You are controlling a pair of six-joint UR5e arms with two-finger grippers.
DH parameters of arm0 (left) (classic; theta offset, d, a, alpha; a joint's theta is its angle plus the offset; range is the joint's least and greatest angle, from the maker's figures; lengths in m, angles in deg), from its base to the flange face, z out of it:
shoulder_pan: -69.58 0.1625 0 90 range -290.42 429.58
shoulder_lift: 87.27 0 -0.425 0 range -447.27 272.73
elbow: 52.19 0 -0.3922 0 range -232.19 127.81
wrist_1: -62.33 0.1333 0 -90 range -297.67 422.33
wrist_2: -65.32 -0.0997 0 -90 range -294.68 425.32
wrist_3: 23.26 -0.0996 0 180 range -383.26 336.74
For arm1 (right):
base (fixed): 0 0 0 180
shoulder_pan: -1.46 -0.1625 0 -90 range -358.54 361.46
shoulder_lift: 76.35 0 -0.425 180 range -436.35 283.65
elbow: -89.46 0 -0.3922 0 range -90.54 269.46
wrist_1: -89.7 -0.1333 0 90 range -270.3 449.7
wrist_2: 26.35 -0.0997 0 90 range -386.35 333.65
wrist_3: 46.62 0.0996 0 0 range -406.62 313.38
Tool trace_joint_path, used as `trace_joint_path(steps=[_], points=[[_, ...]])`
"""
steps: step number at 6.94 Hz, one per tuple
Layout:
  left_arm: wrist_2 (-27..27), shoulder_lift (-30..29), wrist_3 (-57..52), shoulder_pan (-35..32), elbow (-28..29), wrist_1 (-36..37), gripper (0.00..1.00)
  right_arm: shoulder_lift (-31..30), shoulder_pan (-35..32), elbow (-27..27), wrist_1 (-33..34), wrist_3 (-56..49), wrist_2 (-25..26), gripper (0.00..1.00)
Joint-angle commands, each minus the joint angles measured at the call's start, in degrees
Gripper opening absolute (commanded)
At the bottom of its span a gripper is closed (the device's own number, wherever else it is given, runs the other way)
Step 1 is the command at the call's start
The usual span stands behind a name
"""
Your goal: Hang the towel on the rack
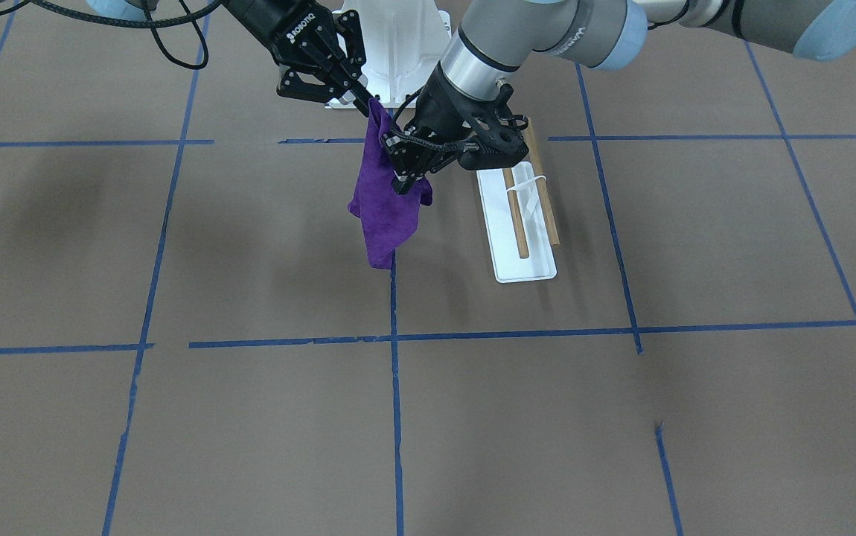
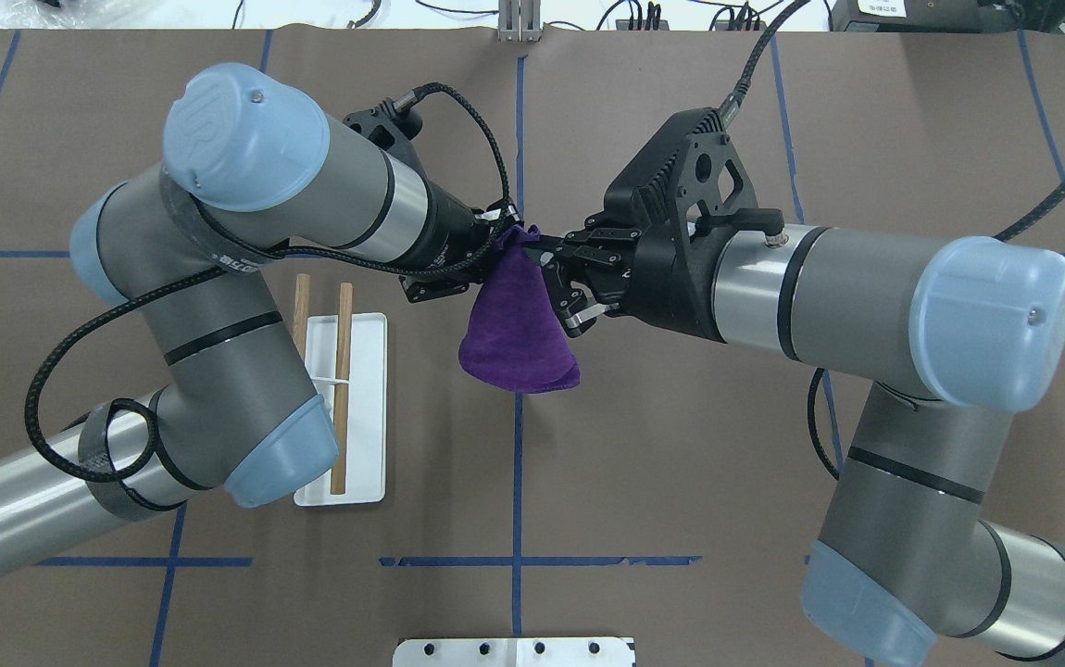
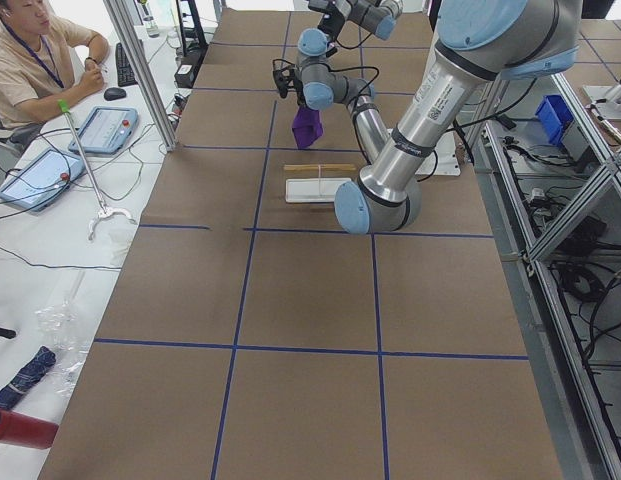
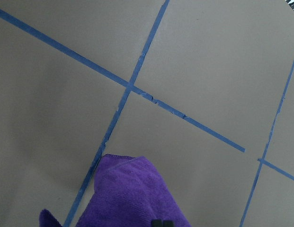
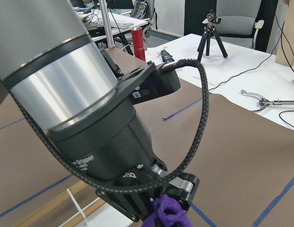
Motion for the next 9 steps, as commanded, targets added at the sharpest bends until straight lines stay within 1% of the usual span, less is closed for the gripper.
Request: trace_joint_path(steps=[1, 2, 3, 4, 5, 6, 7, 8, 9], points=[[0.0, 0.1, -1.5, -0.1, 0.0, 0.0, 0.0, -1.8, 0.0, 0.0, 0.0, 1.3, -0.7, 0.99], [0.0, 0.1, -1.6, -0.3, -0.1, 0.0, 0.0, -3.4, -0.3, 0.0, 0.5, 2.4, -3.7, 1.0], [0.0, 1.3, -4.1, -0.6, -0.4, 0.0, 0.0, -5.5, -1.0, 0.1, 1.8, 5.5, -5.5, 1.0], [0.2, 3.9, -7.7, -1.2, -1.9, 0.0, 0.0, -6.4, -2.6, 0.1, 6.0, 7.8, -7.6, 1.0], [0.4, 8.2, -13.0, -2.2, -5.2, 0.0, 0.0, -6.5, -7.1, 0.0, 17.4, 7.9, -14.2, 1.0], [0.6, 11.5, -18.5, -3.4, -7.0, 0.0, 0.0, -6.6, -13.0, 0.3, 27.5, 7.3, -20.7, 1.0], [0.8, 14.6, -24.1, -5.0, -8.2, -0.1, 0.0, -7.8, -17.7, 2.0, 34.1, 4.7, -23.8, 1.0], [0.8, 19.7, -29.4, -5.5, -10.1, -0.3, 0.0, -10.3, -22.2, 4.8, 37.3, -4.8, -24.1, 1.0], [0.8, 23.0, -34.1, -6.4, -10.2, -0.5, 0.0, -14.1, -26.5, 7.2, 37.4, -11.5, -24.9, 1.0]])
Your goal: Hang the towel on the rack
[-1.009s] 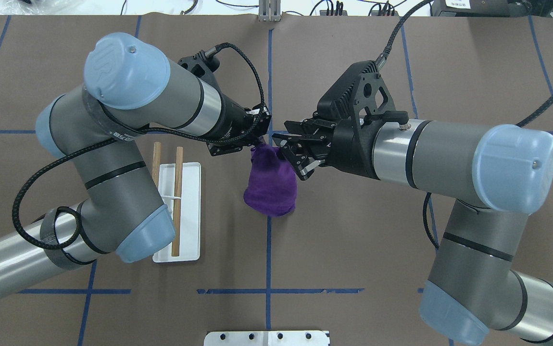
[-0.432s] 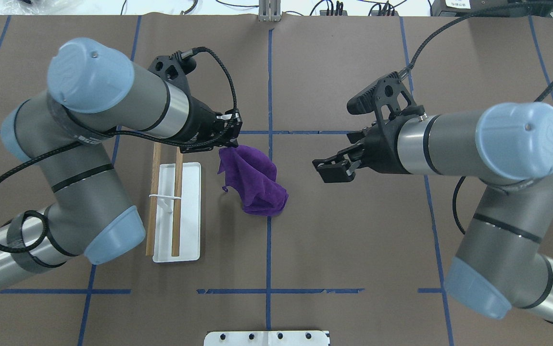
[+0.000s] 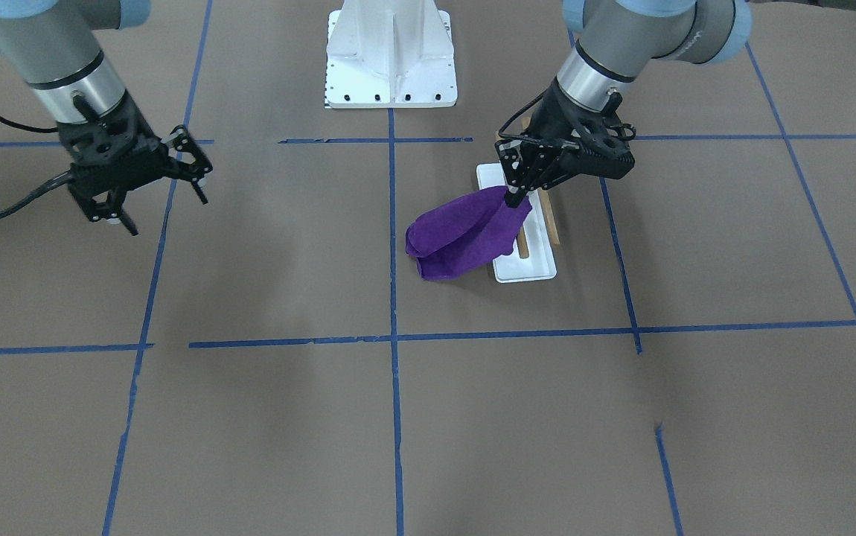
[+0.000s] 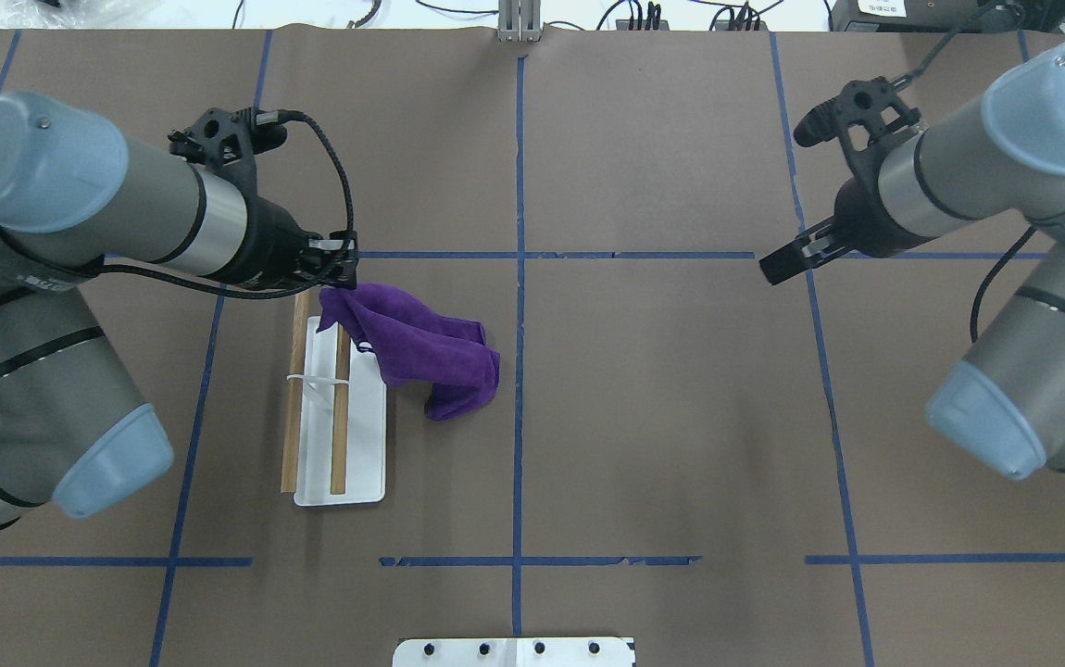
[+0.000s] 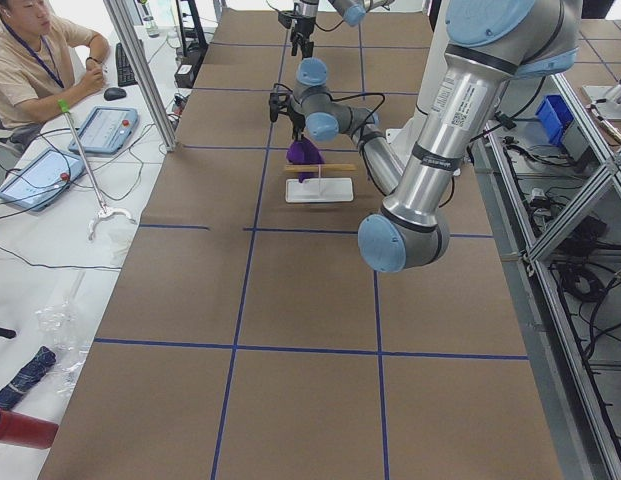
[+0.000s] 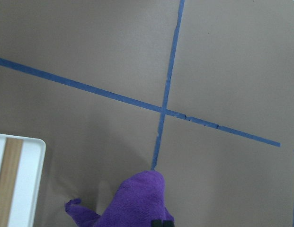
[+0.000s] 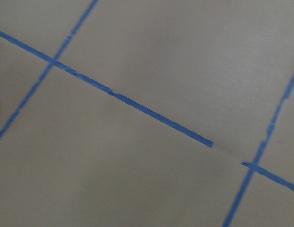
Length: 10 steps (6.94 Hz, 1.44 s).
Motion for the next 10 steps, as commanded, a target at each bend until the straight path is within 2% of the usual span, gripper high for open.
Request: trace_joint_path(steps=[1, 2, 4, 6, 7, 8, 9, 10], points=[[-0.1, 7.9, -14.0, -2.8, -0.8, -0.4, 0.0, -8.2, -9.4, 5.7, 1.6, -18.9, -0.5, 1.0], [-0.2, 10.2, -19.6, -4.2, -0.6, -0.4, 0.0, -9.1, -15.6, 9.8, 1.6, -29.9, -1.4, 1.0], [-0.5, 12.3, -21.0, -4.7, 0.1, -2.8, 0.0, -14.6, -20.2, 10.6, 1.6, -32.0, -2.1, 1.0], [-0.5, 13.3, -21.1, -4.6, 2.0, -5.7, 0.0, -16.0, -21.8, 10.8, 1.6, -31.6, -2.3, 1.0], [-0.5, 13.3, -21.9, -4.6, 2.2, -5.9, 0.72, -17.0, -22.9, 10.9, 1.6, -32.0, -2.1, 1.0], [-0.5, 14.5, -25.3, -4.9, 2.0, -5.9, 1.0, -18.7, -24.7, 11.9, 1.5, -32.1, -1.8, 1.0], [-0.3, 15.3, -29.1, -6.1, 1.7, -5.9, 1.0, -18.7, -27.4, 14.5, 1.5, -32.4, -2.0, 1.0], [0.1, 17.9, -38.4, -10.2, 1.7, -5.7, 1.0, -18.5, -29.1, 15.5, 1.6, -32.3, -2.4, 1.0]])
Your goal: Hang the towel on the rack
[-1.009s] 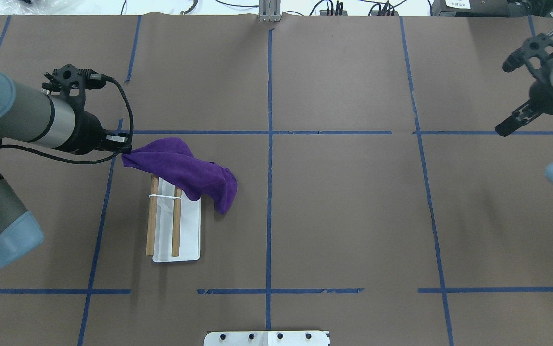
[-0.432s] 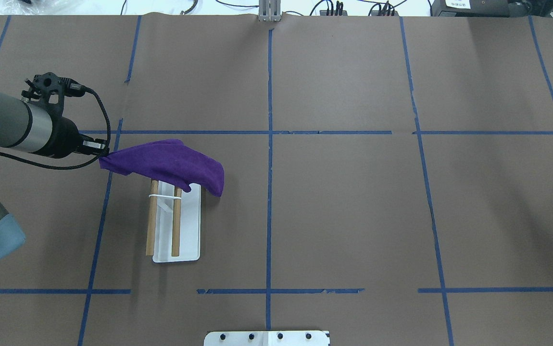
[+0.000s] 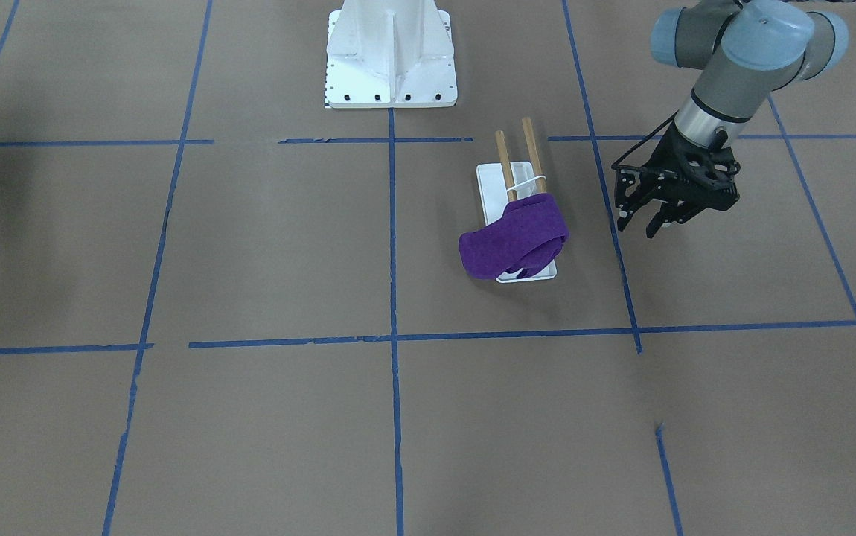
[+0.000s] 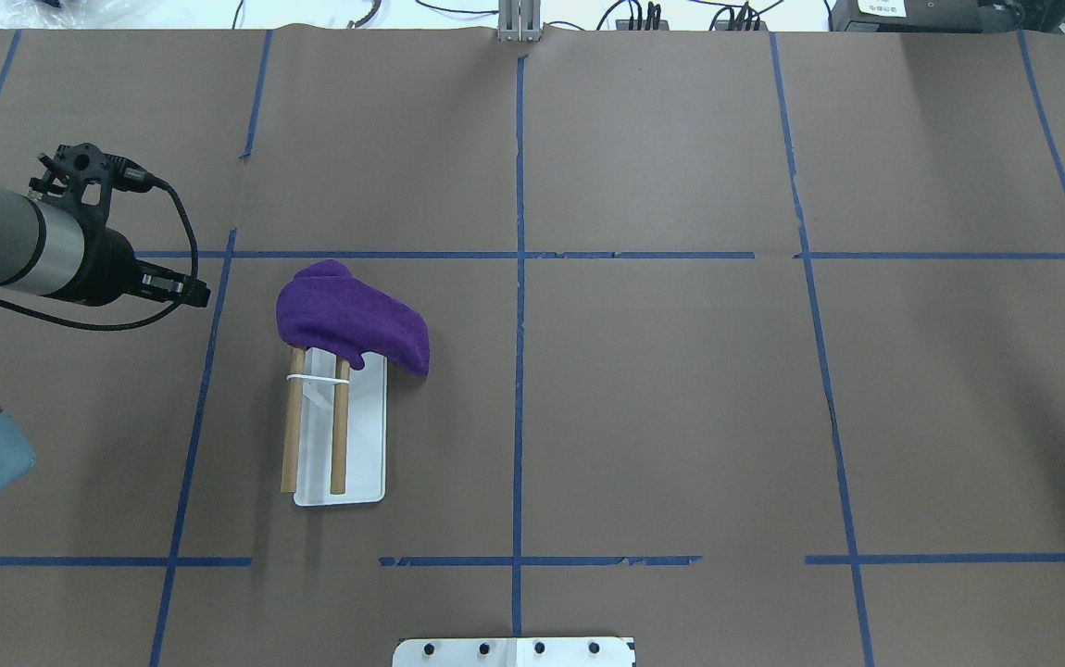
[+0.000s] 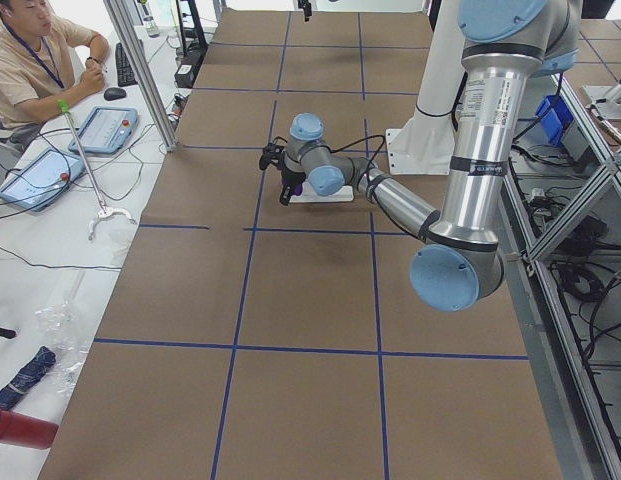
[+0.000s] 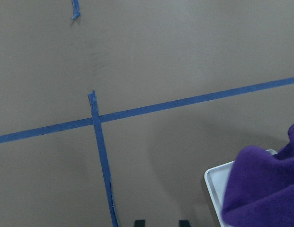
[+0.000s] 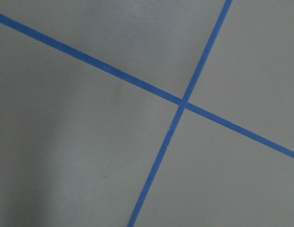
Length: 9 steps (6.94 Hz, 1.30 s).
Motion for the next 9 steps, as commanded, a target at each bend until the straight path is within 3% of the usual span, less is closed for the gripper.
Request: trace_joint_path(steps=[1, 2, 3, 5, 6, 8, 9], points=[[0.6, 5.1, -20.4, -9.7, 0.4, 0.7, 1.0, -0.3, -4.9, 3.1, 0.1, 0.0, -3.2, 1.0], [5.4, 7.5, -29.2, -17.5, 1.9, 1.1, 1.0, -1.0, -8.1, 6.2, 0.0, -0.8, -9.1, 1.0], [13.8, 8.0, -32.2, -26.5, 7.6, 1.9, 1.0, -1.8, -10.5, 7.3, 0.1, -2.1, -11.8, 1.0], [15.3, 8.0, -32.8, -31.9, 14.3, 10.6, 1.0, -2.6, -11.2, 7.6, 0.0, -1.9, -12.5, 1.0], [15.7, 9.1, -40.6, -35.2, 14.8, 12.1, 1.0, -2.5, -11.2, 7.6, 0.0, -1.8, -12.5, 1.0], [16.1, 10.0, -42.9, -38.6, 13.7, 27.3, 1.0, -2.3, -11.2, 7.5, 0.0, -1.8, -12.5, 1.0], [16.1, 9.9, -42.9, -38.6, 13.6, 27.4, 1.0, -2.3, -11.2, 7.4, 0.0, -1.8, -12.5, 1.0]])
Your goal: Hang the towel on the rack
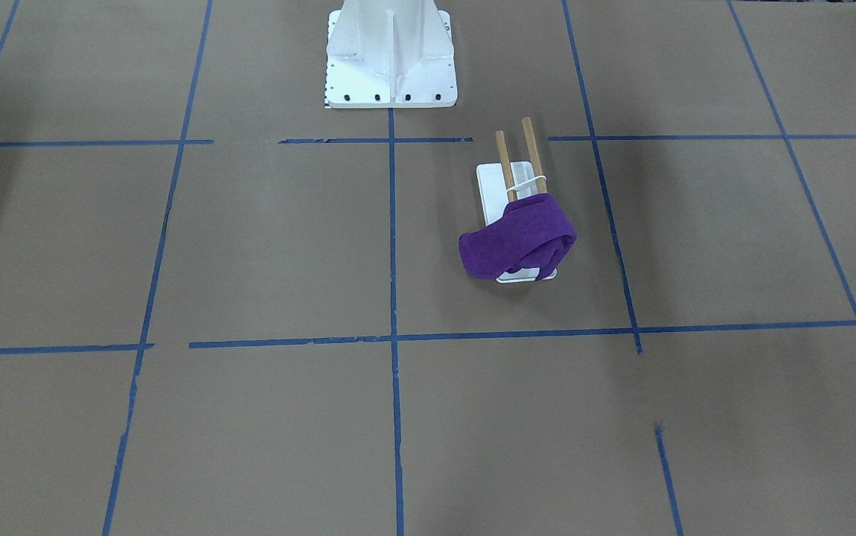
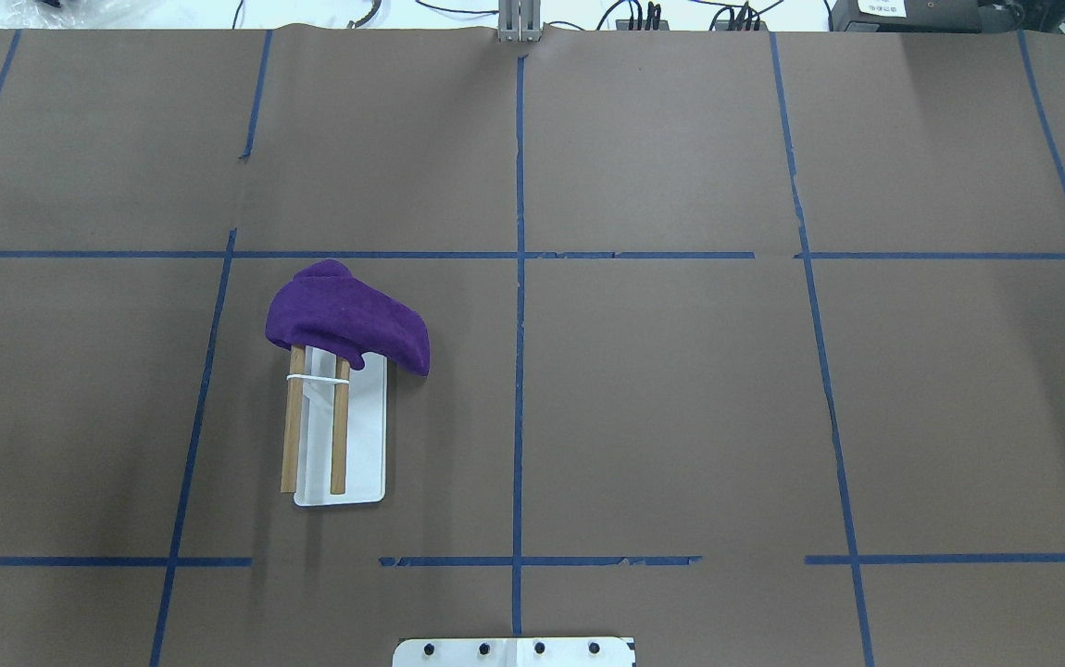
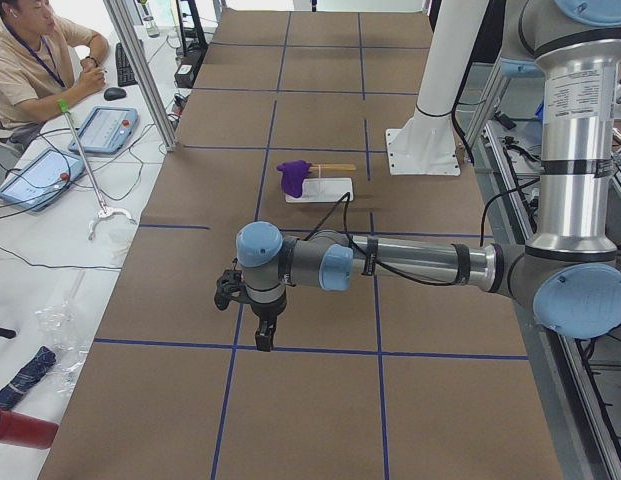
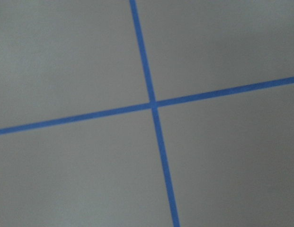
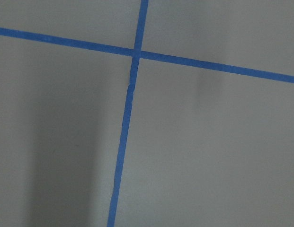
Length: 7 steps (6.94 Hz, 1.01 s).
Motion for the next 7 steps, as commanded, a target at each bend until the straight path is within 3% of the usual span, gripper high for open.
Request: trace_joint_path(steps=[1, 4, 7], points=[[0.0, -1.9, -0.2, -0.7, -0.3, 3.9, 1.0, 0.2, 0.0, -0.2, 0.0, 0.0, -0.1, 1.0], [0.3, -3.8, -0.6, -0.7, -1.0, 3.3, 1.0, 0.6, 0.0, -0.4, 0.0, 0.0, 0.0, 1.0], [4.5, -2.2, -0.3, -0.9, -2.2, 2.2, 1.0, 0.6, 0.0, -0.5, 0.0, 0.0, 0.0, 1.0]])
